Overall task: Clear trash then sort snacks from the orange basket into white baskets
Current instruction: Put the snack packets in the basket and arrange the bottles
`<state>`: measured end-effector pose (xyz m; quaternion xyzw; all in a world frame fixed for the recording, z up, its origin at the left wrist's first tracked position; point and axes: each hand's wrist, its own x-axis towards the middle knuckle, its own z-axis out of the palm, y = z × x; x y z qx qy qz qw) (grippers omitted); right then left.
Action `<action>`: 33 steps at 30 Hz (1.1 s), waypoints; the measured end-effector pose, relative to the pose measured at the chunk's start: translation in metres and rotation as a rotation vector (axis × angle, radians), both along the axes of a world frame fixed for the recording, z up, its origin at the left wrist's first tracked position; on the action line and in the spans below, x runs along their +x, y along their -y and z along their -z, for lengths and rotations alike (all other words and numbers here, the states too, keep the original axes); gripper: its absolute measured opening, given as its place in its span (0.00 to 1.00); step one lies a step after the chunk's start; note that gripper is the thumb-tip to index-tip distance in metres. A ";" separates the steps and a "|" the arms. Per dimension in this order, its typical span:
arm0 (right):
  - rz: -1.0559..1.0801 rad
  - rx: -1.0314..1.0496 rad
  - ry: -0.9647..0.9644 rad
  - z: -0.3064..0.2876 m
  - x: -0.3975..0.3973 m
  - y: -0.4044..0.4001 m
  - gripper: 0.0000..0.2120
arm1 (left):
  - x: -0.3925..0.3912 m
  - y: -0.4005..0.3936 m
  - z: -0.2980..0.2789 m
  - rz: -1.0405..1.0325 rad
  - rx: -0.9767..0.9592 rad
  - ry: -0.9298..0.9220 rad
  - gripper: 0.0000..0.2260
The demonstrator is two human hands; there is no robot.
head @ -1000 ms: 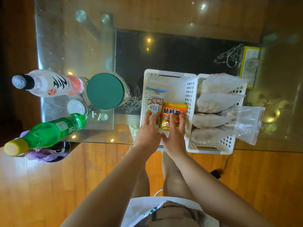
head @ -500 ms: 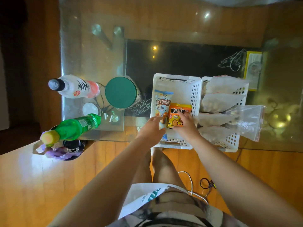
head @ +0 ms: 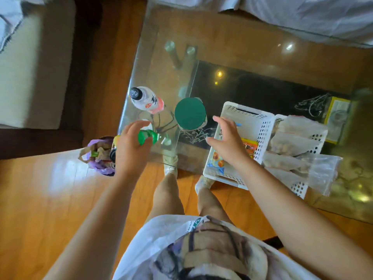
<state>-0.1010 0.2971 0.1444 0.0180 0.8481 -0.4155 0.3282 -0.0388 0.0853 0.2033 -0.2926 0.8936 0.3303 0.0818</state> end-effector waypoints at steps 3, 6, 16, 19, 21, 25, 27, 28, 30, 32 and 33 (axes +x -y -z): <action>-0.058 0.027 -0.035 -0.005 -0.012 0.022 0.30 | 0.005 0.025 0.004 -0.082 -0.086 0.038 0.18; -0.095 0.082 -0.065 -0.002 -0.022 0.044 0.32 | 0.007 0.042 0.012 -0.077 -0.140 0.010 0.17; -0.125 0.632 0.083 0.021 -0.044 0.110 0.52 | -0.002 0.087 0.029 -0.161 0.528 0.403 0.32; -0.053 0.694 0.083 0.028 -0.045 0.121 0.52 | -0.007 0.098 0.033 -0.285 0.744 0.503 0.29; -0.003 0.698 0.059 0.032 -0.045 0.125 0.50 | -0.010 0.106 0.036 -0.353 0.870 0.555 0.30; -0.046 0.680 0.023 0.034 -0.035 0.125 0.48 | -0.012 0.117 0.041 -0.442 1.059 0.604 0.33; -0.157 0.676 -0.001 0.032 -0.023 0.124 0.48 | -0.012 0.118 0.042 -0.440 1.101 0.591 0.34; -0.215 0.672 -0.012 0.031 -0.015 0.124 0.47 | -0.012 0.119 0.043 -0.431 1.117 0.581 0.35; -0.306 0.660 -0.037 0.029 0.000 0.123 0.47 | -0.010 0.120 0.044 -0.418 1.163 0.563 0.37; -0.368 0.643 -0.064 0.028 0.012 0.121 0.46 | -0.007 0.122 0.045 -0.429 1.208 0.539 0.37; -0.402 0.637 -0.071 0.027 0.017 0.120 0.46 | -0.005 0.123 0.045 -0.439 1.225 0.526 0.36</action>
